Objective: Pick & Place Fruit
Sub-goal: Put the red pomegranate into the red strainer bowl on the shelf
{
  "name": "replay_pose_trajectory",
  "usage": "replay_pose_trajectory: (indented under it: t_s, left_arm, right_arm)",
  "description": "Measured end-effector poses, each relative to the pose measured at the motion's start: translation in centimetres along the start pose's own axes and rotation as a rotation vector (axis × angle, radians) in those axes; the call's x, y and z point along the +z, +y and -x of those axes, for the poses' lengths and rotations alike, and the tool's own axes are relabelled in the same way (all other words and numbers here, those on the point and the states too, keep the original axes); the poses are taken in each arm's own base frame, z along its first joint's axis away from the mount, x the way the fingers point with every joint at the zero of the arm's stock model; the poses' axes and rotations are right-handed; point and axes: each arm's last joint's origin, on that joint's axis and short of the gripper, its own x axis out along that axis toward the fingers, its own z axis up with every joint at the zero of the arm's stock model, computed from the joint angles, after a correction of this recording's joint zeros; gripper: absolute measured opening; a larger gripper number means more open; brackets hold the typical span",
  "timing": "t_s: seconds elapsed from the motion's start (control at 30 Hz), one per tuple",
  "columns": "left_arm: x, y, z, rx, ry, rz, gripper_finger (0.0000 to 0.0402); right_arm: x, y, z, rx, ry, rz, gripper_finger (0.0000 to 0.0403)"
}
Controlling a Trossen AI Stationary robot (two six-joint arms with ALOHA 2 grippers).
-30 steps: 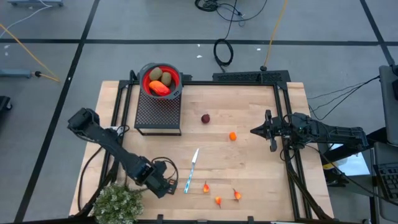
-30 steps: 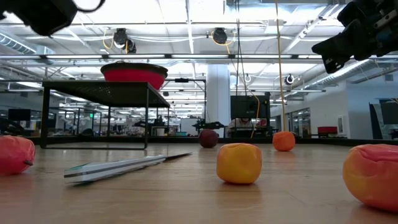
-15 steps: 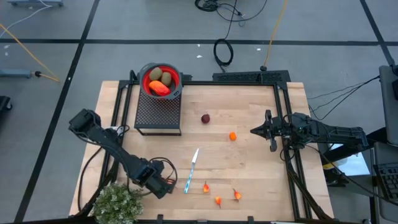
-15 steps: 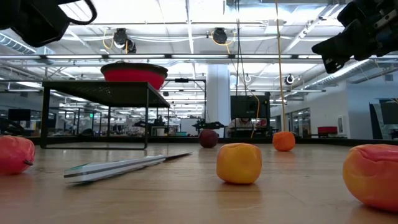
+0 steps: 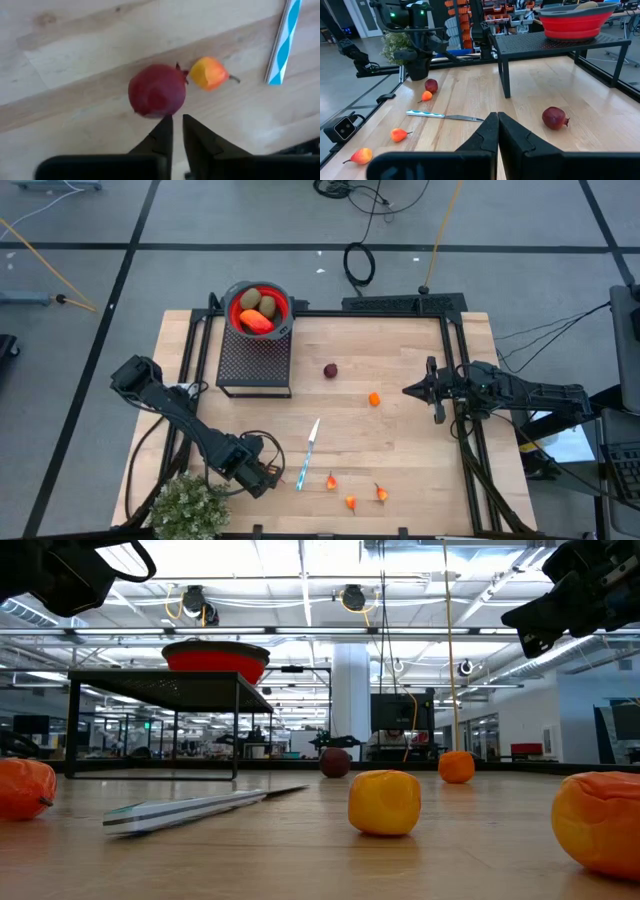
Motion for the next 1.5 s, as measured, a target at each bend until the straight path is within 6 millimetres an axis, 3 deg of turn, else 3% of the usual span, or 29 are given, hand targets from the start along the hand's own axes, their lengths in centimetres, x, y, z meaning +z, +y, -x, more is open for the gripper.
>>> replay_pose_trajectory:
  t_s: [0.13, 0.5, 0.67, 1.0, 1.27, 1.5]
  left_arm:
    - [0.1, 0.2, 0.0, 0.015, -0.012, 0.022, 0.0096]
    - [0.1, 0.1, 0.0, 0.01, -0.009, 0.022, 0.028]
    - [0.0, 0.0, 0.0, -0.001, -0.004, 0.01, 0.0329]
    - [-0.9, 0.1, 0.0, -0.022, 0.003, -0.464, 0.0349]
    - [-0.9, 1.2, 0.0, 0.084, -0.082, -0.821, 0.0349]
    - [-1.1, 0.4, 0.0, 0.02, -0.143, -1.121, 0.0349]
  right_arm:
    - [0.0, 0.0, 0.0, 0.0, 0.0, 0.0, 0.0]
    - [0.0, 0.0, 0.0, 0.0, 0.0, 0.0, 0.0]
    - [0.0, 0.0, 0.0, 0.0, 0.0, 0.0, 0.0]
    - [0.0, 0.0, 0.0, 0.0, 0.0, 0.0, 0.0]
    - [0.0, 0.0, 0.0, 0.0, 0.0, 0.0, 0.0]
    - [0.0, 0.0, 0.0, 0.0, 0.0, 0.0, 0.0]
